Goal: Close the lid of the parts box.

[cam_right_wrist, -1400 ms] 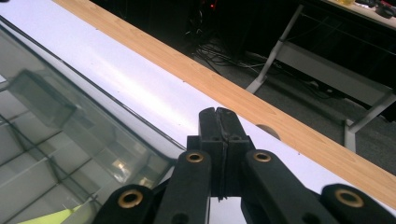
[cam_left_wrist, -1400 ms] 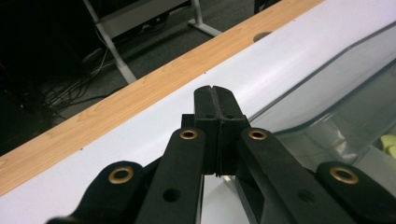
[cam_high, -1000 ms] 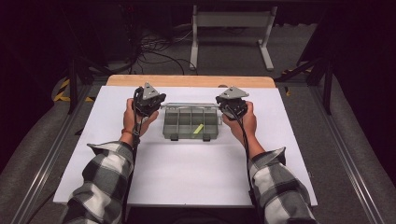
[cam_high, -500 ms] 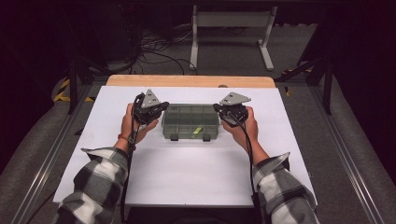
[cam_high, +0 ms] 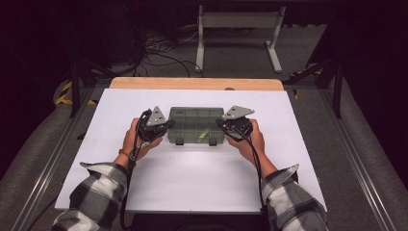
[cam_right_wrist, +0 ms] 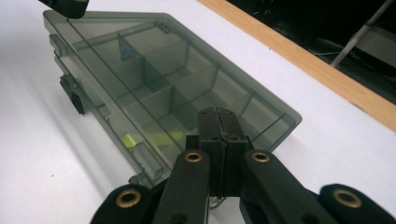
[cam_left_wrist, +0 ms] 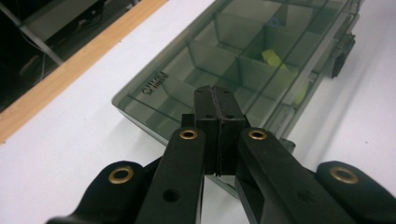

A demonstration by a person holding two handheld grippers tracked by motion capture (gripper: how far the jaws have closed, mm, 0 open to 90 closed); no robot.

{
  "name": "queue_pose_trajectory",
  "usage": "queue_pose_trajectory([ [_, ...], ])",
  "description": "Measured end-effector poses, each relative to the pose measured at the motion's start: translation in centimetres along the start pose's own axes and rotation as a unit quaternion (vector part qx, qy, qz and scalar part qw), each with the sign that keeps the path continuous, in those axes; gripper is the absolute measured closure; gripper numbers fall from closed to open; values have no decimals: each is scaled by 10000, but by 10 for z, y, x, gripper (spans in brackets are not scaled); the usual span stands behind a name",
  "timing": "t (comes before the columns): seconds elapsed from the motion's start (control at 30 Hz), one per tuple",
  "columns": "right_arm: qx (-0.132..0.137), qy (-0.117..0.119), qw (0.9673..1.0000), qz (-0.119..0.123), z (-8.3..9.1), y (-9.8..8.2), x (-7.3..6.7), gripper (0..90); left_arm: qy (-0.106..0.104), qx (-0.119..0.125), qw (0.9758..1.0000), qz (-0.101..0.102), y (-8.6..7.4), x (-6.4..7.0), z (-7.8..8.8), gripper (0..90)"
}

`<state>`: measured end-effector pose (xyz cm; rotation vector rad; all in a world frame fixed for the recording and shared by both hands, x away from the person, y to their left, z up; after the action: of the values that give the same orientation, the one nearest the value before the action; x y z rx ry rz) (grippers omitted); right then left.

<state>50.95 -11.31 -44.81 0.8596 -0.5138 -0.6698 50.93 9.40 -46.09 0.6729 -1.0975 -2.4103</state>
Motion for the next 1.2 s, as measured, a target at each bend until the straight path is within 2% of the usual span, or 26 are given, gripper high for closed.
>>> queue_pose_trajectory([
  [0.2, -89, 6, 10000, 14, -3, -8, -1, 900, -34, 2, 10000, 27, -4, 2, -2, 900],
  [0.5, -116, 29, 9999, -51, -5, -17, -4, 900, -24, -53, 10000, -70, -3, 10, -6, 900],
  [0.67, -129, 24, 9999, -63, -6, -22, -4, 900, -13, -61, 10000, -24, -5, 11, -7, 900],
  [1.0, -76, -2, 9999, -88, -6, -24, -5, 900, -22, -81, 10000, -8, -11, 14, -9, 900],
  [1.07, -77, 9, 9999, -71, -6, -25, -5, 900, -10, -60, 9999, -96, -11, 14, -8, 900],
  [1.2, -79, 13, 10000, -60, -6, -27, -7, 900, -9, -51, 10000, -45, -15, 14, -9, 900],
])
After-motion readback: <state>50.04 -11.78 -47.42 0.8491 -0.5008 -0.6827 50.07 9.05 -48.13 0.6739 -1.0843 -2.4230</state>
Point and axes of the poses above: each handheld gripper's, and its own axes: z roughly backward along the jaws, y roughly out of its top, x roughly to its right, the point moved 9 cm from there along -z, roughly forward along the jaws, and after that the axes turned 3 degrees about -z, right-handed, at the moved point
